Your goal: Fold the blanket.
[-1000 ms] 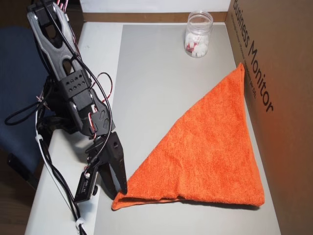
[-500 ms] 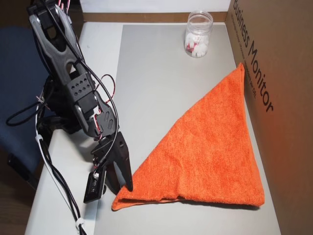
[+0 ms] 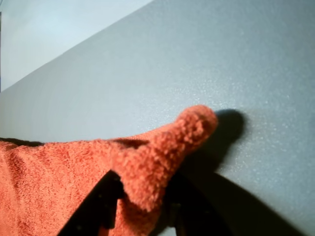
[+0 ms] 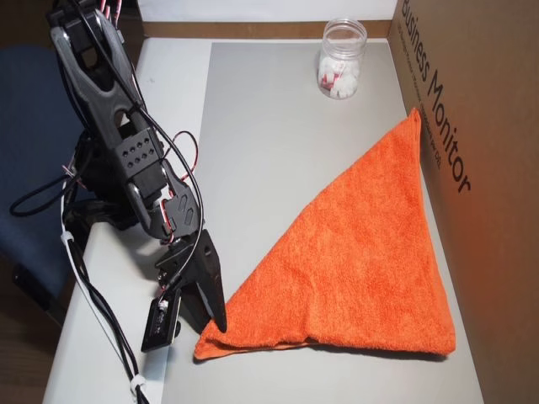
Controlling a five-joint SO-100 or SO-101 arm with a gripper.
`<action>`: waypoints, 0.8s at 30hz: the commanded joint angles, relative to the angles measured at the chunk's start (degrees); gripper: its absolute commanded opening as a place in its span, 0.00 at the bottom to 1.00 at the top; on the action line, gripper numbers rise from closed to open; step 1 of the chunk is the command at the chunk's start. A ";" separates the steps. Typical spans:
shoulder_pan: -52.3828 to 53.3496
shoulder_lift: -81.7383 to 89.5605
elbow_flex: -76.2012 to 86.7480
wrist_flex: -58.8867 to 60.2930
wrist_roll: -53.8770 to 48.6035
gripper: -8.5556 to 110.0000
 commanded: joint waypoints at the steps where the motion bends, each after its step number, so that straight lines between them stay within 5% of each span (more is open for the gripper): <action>1: -0.09 0.18 -2.29 -0.70 -0.62 0.12; 24: 12.39 1.05 0.70 0.00 -23.99 0.07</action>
